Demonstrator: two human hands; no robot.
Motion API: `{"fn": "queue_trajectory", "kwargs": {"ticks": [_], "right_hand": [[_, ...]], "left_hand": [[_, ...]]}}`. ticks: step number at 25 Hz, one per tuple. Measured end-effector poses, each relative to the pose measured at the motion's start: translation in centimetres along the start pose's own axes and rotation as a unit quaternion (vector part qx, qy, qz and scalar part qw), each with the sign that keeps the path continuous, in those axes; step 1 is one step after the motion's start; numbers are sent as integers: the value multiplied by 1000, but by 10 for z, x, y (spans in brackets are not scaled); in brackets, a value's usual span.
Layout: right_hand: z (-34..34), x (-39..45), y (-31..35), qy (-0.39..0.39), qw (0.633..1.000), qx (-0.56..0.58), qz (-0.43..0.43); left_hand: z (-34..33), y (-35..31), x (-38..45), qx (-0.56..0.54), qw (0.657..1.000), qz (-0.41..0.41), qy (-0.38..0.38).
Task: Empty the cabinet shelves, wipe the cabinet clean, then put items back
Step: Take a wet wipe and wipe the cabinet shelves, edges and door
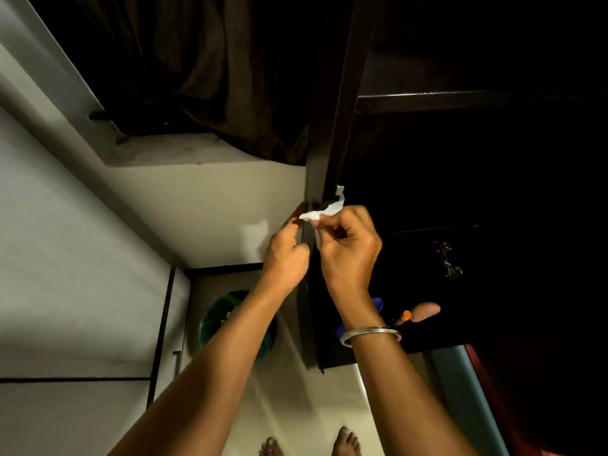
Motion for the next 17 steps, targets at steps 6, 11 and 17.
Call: {"fn": "queue_trajectory", "kwargs": {"ticks": [6,11,17], "right_hand": [[-25,-42,-59,13,994,-17,-103],[-38,-66,-80,-5,986,-22,-165],[-75,-106,-136,-3,939,4,-343]], "left_hand": [[-6,45,6,45,993,52,91],[-1,45,3,122,981,53,144],[4,47,4,129,975,64,169]]}}
Point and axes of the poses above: each hand's wrist, its own x-axis towards the middle knuckle, its own z-axis out of the back of the hand, y = z × x, the point moved 4 cm from there along x, towards the middle knuckle, and after that the axes turned 3 degrees about -x, right-handed, at the moved point
